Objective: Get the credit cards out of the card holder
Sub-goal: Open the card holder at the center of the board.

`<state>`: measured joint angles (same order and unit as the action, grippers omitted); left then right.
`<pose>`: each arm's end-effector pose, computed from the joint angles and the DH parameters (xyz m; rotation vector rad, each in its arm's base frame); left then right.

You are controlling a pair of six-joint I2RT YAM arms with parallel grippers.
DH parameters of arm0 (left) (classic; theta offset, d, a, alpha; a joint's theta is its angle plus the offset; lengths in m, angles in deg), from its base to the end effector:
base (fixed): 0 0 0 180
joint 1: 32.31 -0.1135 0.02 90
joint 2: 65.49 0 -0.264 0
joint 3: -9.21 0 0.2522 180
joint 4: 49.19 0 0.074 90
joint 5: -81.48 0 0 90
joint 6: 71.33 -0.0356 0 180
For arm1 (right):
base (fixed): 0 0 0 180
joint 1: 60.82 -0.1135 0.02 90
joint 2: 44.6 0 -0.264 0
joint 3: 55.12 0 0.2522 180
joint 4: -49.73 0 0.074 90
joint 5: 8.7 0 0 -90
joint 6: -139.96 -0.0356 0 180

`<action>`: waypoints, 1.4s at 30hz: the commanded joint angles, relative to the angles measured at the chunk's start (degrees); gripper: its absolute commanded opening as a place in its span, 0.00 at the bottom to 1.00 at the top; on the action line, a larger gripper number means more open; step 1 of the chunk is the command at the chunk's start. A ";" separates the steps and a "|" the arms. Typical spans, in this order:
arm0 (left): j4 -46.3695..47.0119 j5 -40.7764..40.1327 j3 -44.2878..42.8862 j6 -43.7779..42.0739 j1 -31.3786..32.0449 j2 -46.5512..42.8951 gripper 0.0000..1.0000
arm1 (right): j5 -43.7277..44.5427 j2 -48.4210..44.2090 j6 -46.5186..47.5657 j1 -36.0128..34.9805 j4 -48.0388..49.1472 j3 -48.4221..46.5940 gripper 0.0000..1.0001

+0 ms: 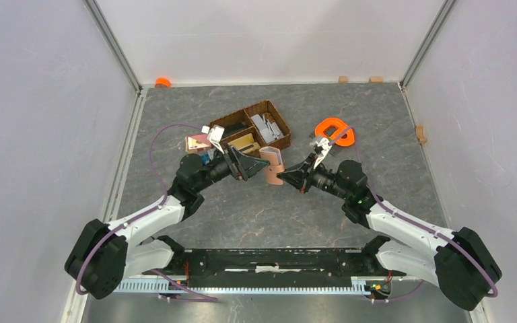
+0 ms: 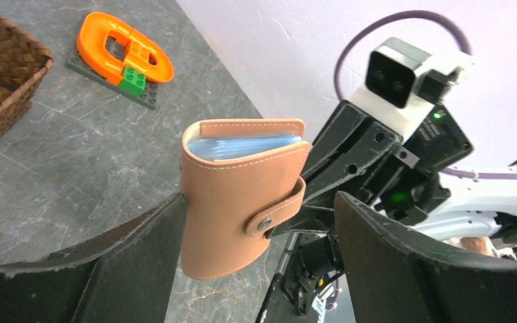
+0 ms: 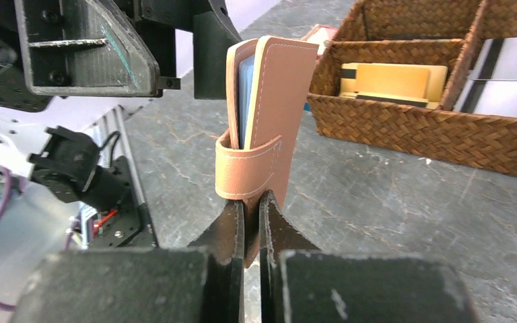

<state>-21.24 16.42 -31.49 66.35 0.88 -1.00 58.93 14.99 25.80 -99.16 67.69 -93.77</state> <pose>0.1952 -0.1456 0.2577 0.1806 1.6811 -1.4241 0.1710 0.1525 0.2455 -0.5319 1.6644 1.1360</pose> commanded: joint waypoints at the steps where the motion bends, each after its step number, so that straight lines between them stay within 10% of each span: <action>1: 6.80 2.12 1.25 1.47 -0.22 -3.01 0.86 | -9.10 -2.07 -7.75 2.44 15.22 2.80 0.00; 15: 18.00 9.50 0.72 5.46 0.01 2.04 0.81 | -18.01 0.74 -19.25 5.03 33.56 6.31 0.00; 28: 15.12 11.09 -1.05 3.24 1.79 2.21 0.44 | -16.95 4.56 -17.71 5.76 30.72 5.37 0.01; 35: 7.76 7.72 -2.17 0.34 1.88 2.18 0.05 | -14.11 5.30 -12.34 5.90 23.18 4.06 0.23; 42: -4.31 -0.01 -3.19 -3.03 1.88 1.32 0.02 | -6.35 2.81 -5.79 5.99 14.25 4.14 0.44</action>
<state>-20.30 20.51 -32.17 66.48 2.43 1.44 46.60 19.80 14.08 -93.07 87.01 -87.30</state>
